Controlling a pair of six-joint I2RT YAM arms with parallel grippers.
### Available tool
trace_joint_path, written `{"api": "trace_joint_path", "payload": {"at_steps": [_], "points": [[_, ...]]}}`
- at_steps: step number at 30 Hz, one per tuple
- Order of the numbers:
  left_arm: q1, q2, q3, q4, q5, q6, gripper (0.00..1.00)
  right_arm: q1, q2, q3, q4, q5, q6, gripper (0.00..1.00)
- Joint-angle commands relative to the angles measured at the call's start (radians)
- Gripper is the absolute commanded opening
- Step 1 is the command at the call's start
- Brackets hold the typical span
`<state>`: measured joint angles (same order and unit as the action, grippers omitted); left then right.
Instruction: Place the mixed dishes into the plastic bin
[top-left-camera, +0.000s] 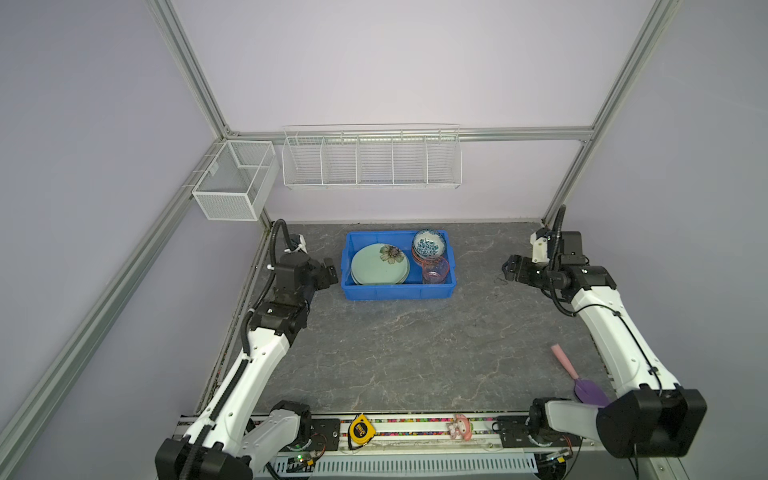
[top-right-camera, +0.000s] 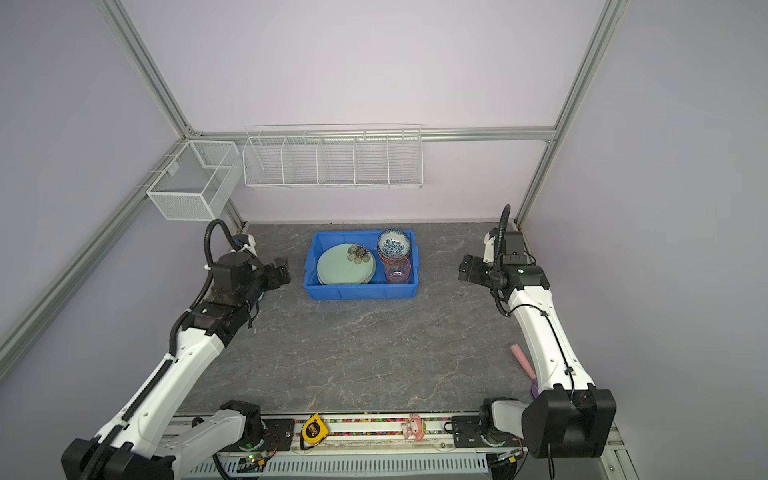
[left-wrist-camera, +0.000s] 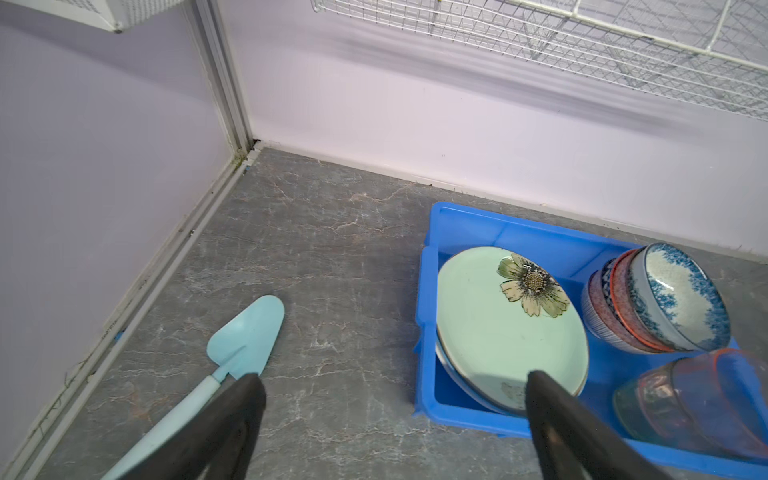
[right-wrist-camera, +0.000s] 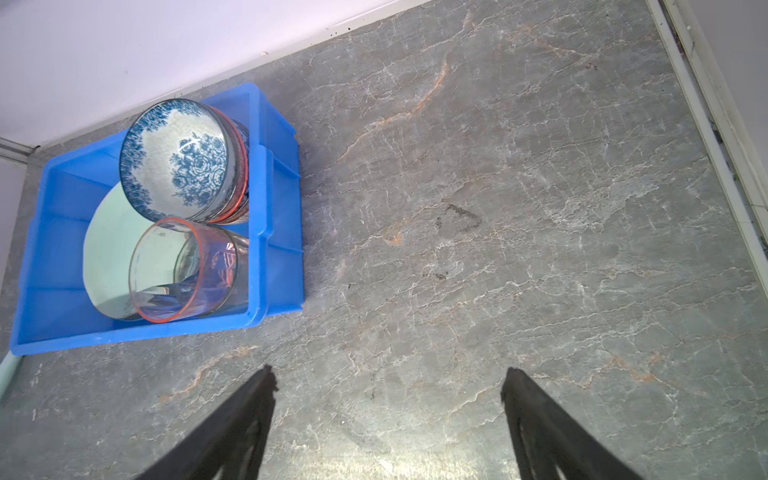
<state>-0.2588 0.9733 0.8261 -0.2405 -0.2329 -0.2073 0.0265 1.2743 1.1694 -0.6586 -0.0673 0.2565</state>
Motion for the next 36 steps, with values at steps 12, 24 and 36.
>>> {"api": "trace_joint_path", "payload": {"at_steps": [12,24,36], "points": [[0.009,-0.055,-0.586,0.864,-0.161,0.261,0.99,-0.008,0.021,-0.201,0.437,-0.063,-0.179,0.88],[0.033,0.288,-0.579,1.144,-0.204,0.281,0.99,-0.009,-0.005,-0.417,0.706,0.069,-0.186,0.88],[0.149,0.530,-0.559,1.318,-0.021,0.235,0.99,-0.011,0.083,-0.548,0.958,0.172,-0.233,0.88]]}}
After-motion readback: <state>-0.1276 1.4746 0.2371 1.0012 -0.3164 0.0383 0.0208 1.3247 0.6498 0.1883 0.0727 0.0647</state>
